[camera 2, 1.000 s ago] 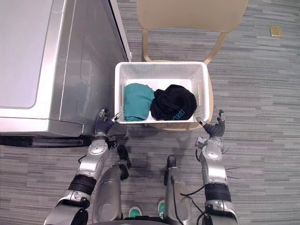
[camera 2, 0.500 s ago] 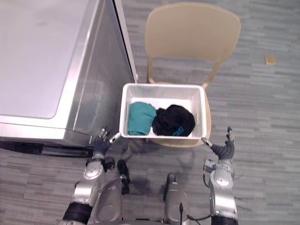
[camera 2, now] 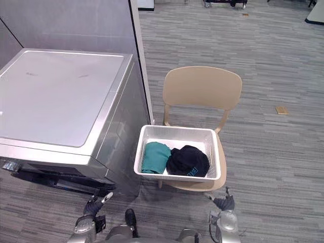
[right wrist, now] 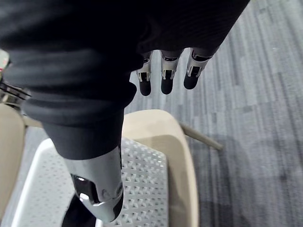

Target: Pick up the laundry basket with both hands and put the clothes into the washing machine.

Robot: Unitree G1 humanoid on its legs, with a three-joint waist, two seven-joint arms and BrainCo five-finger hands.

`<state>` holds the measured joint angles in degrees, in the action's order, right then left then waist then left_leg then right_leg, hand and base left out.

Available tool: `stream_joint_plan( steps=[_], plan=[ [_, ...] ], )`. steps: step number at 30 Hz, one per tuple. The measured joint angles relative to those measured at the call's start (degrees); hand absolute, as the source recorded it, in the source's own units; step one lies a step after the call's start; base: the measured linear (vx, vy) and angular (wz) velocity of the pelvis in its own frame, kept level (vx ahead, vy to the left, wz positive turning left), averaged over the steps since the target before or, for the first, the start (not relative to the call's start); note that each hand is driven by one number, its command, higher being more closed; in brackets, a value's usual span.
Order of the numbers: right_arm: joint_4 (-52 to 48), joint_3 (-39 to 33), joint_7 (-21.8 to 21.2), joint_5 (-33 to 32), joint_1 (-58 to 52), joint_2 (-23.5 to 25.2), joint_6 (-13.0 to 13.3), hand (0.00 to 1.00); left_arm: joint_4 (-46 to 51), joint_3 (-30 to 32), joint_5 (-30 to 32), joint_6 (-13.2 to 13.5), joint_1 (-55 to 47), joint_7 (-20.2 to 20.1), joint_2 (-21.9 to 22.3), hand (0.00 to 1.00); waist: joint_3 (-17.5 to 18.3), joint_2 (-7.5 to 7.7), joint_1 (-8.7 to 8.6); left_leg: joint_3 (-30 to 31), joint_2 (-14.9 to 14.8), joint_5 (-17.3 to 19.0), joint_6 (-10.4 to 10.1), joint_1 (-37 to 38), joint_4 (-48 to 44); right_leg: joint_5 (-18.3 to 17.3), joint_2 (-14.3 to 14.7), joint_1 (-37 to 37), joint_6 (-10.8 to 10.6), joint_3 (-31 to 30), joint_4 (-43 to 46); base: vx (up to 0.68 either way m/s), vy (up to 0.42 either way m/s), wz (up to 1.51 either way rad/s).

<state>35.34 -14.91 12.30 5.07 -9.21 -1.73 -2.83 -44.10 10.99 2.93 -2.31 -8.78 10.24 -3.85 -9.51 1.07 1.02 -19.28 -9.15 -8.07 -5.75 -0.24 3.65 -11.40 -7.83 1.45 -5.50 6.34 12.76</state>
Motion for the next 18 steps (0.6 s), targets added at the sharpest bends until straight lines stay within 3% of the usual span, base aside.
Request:
stream_joint_plan(
  steps=[4, 5, 7, 9, 11, 12, 13, 14, 15, 16, 17, 18],
  plan=[
    [1.2, 0.3, 0.01, -0.39, 1.26, 0.75, 0.02, 0.0, 0.01, -0.02, -0.03, 0.09, 2.64, 0.32, -1.07, 0.0, -0.59, 0.37, -0.05, 1.91, -2.92, 3.81, 1.34, -8.97, -10.33, 1.36, 0.97, -6.57, -0.46, -2.52, 6.76, -0.13, 0.025, 0.11],
    [1.7, 0.82, 0.01, -0.93, 1.04, 0.86, -0.05, 0.0, 0.53, 0.01, -0.04, 0.45, 3.96, 1.02, -0.8, 0.0, -1.36, -0.55, 0.0, 3.82, -3.82, 5.16, 1.56, -12.05, -12.84, -1.24, 1.04, -9.14, -0.74, -4.11, 15.03, -0.16, -0.022, 0.65],
    [1.92, 2.24, -0.01, -1.28, 0.14, 1.11, -0.04, 0.0, 1.54, 0.12, -0.05, 0.6, 3.92, 1.28, -0.94, 0.0, -1.51, 0.14, 0.17, 6.36, -3.4, 5.23, 1.46, -12.71, -14.4, -4.26, 1.29, -9.51, -2.12, -5.56, 25.67, -0.11, -0.068, 0.86],
    [2.12, 4.16, 0.01, -2.35, -0.04, 1.27, 0.16, 0.0, 1.81, 1.01, -0.04, 0.63, 3.15, 1.71, -0.87, 0.0, -0.96, 1.41, 0.71, 8.34, -2.46, 5.17, 1.39, -14.62, -15.42, -6.48, 2.39, -7.95, -2.53, -8.73, 26.29, -0.1, -0.175, 0.76],
    [2.01, 4.37, 0.05, -2.82, 1.76, 1.03, 0.41, 0.0, 1.93, 1.27, -0.09, 0.63, 2.58, 2.56, 0.58, 0.0, -0.62, 1.21, 3.08, 10.01, -2.48, 2.61, 0.57, -18.18, -13.0, -12.25, 4.81, -6.6, 0.62, -9.95, 19.54, -0.25, -0.302, 0.53],
    [1.98, 4.49, 0.06, -2.82, 2.27, 0.89, 0.52, 0.0, 1.94, 1.27, -0.1, 0.63, 2.51, 2.56, 0.94, 0.0, -0.61, 0.9, 3.2, 10.75, -2.37, 1.83, 0.51, -19.51, -12.2, -13.78, 5.01, -6.77, 2.04, -9.27, 18.05, -0.33, -0.298, 0.79],
    [2.12, 4.91, 0.12, -2.85, 3.5, -0.06, 0.71, 0.0, 1.87, 1.3, -0.09, 0.4, 2.71, 2.6, 2.7, 0.0, -1.75, -1.4, 2.85, 12.64, -2.49, 2.01, 0.06, -21.5, -10.16, -14.26, 6.19, -7.5, 4.39, -6.19, 17.08, -0.3, -0.169, 1.17],
    [2.69, 4.82, 0.18, -2.87, 3.92, -0.52, 0.63, 0.0, 1.93, 1.25, -0.18, 0.42, 3.03, 2.56, 4.26, 0.0, -2.04, -2.47, 2.71, 10.66, -2.98, 5.69, -1.27, -21.78, -6.54, -12.88, 5.73, -8.53, 6.0, -2.57, 15.66, -0.36, -0.189, 1.4],
    [2.82, 4.44, 0.25, -2.88, 3.86, -0.58, 0.48, 0.0, 1.91, 1.42, -0.18, 0.44, 3.51, 2.58, 4.81, 0.0, -2.54, -1.77, 2.71, 8.29, -2.92, 5.77, -0.57, -22.59, -7.02, -12.33, 5.1, -8.73, 6.59, -0.66, 15.07, -0.26, -0.117, 1.55],
    [2.79, 4.09, 0.29, -2.88, 3.93, 0.02, 0.19, 0.0, 1.92, 1.4, -0.07, 0.41, 4.26, 2.48, 4.93, 0.0, -2.66, -1.41, 2.69, 2.76, -2.61, 5.06, 0.65, -23.13, -12.24, -11.58, 2.87, -8.5, 7.62, 2.9, 14.76, -0.2, -0.157, 1.41],
    [2.38, 4.17, 0.33, -2.88, 3.81, -0.19, 0.22, 0.0, 1.95, 1.35, -0.03, 0.42, 4.22, 2.47, 4.85, 0.0, -2.81, -0.45, 2.34, -0.28, -2.8, 5.39, 1.17, -22.97, -17.92, -11.04, 1.78, -8.47, 7.81, 5.31, 14.29, -0.17, -0.16, 1.43],
    [1.98, 4.37, 0.29, -2.88, 3.76, -0.52, 0.23, 0.0, 1.97, 1.21, -0.02, 0.42, 4.01, 2.48, 4.82, 0.0, -2.6, -0.52, 1.8, -1.67, -3.29, 6.31, 2.41, -22.47, -22.8, -10.56, 1.28, -8.27, 8.18, 7.1, 13.9, -0.15, -0.114, 1.19]
  ],
)
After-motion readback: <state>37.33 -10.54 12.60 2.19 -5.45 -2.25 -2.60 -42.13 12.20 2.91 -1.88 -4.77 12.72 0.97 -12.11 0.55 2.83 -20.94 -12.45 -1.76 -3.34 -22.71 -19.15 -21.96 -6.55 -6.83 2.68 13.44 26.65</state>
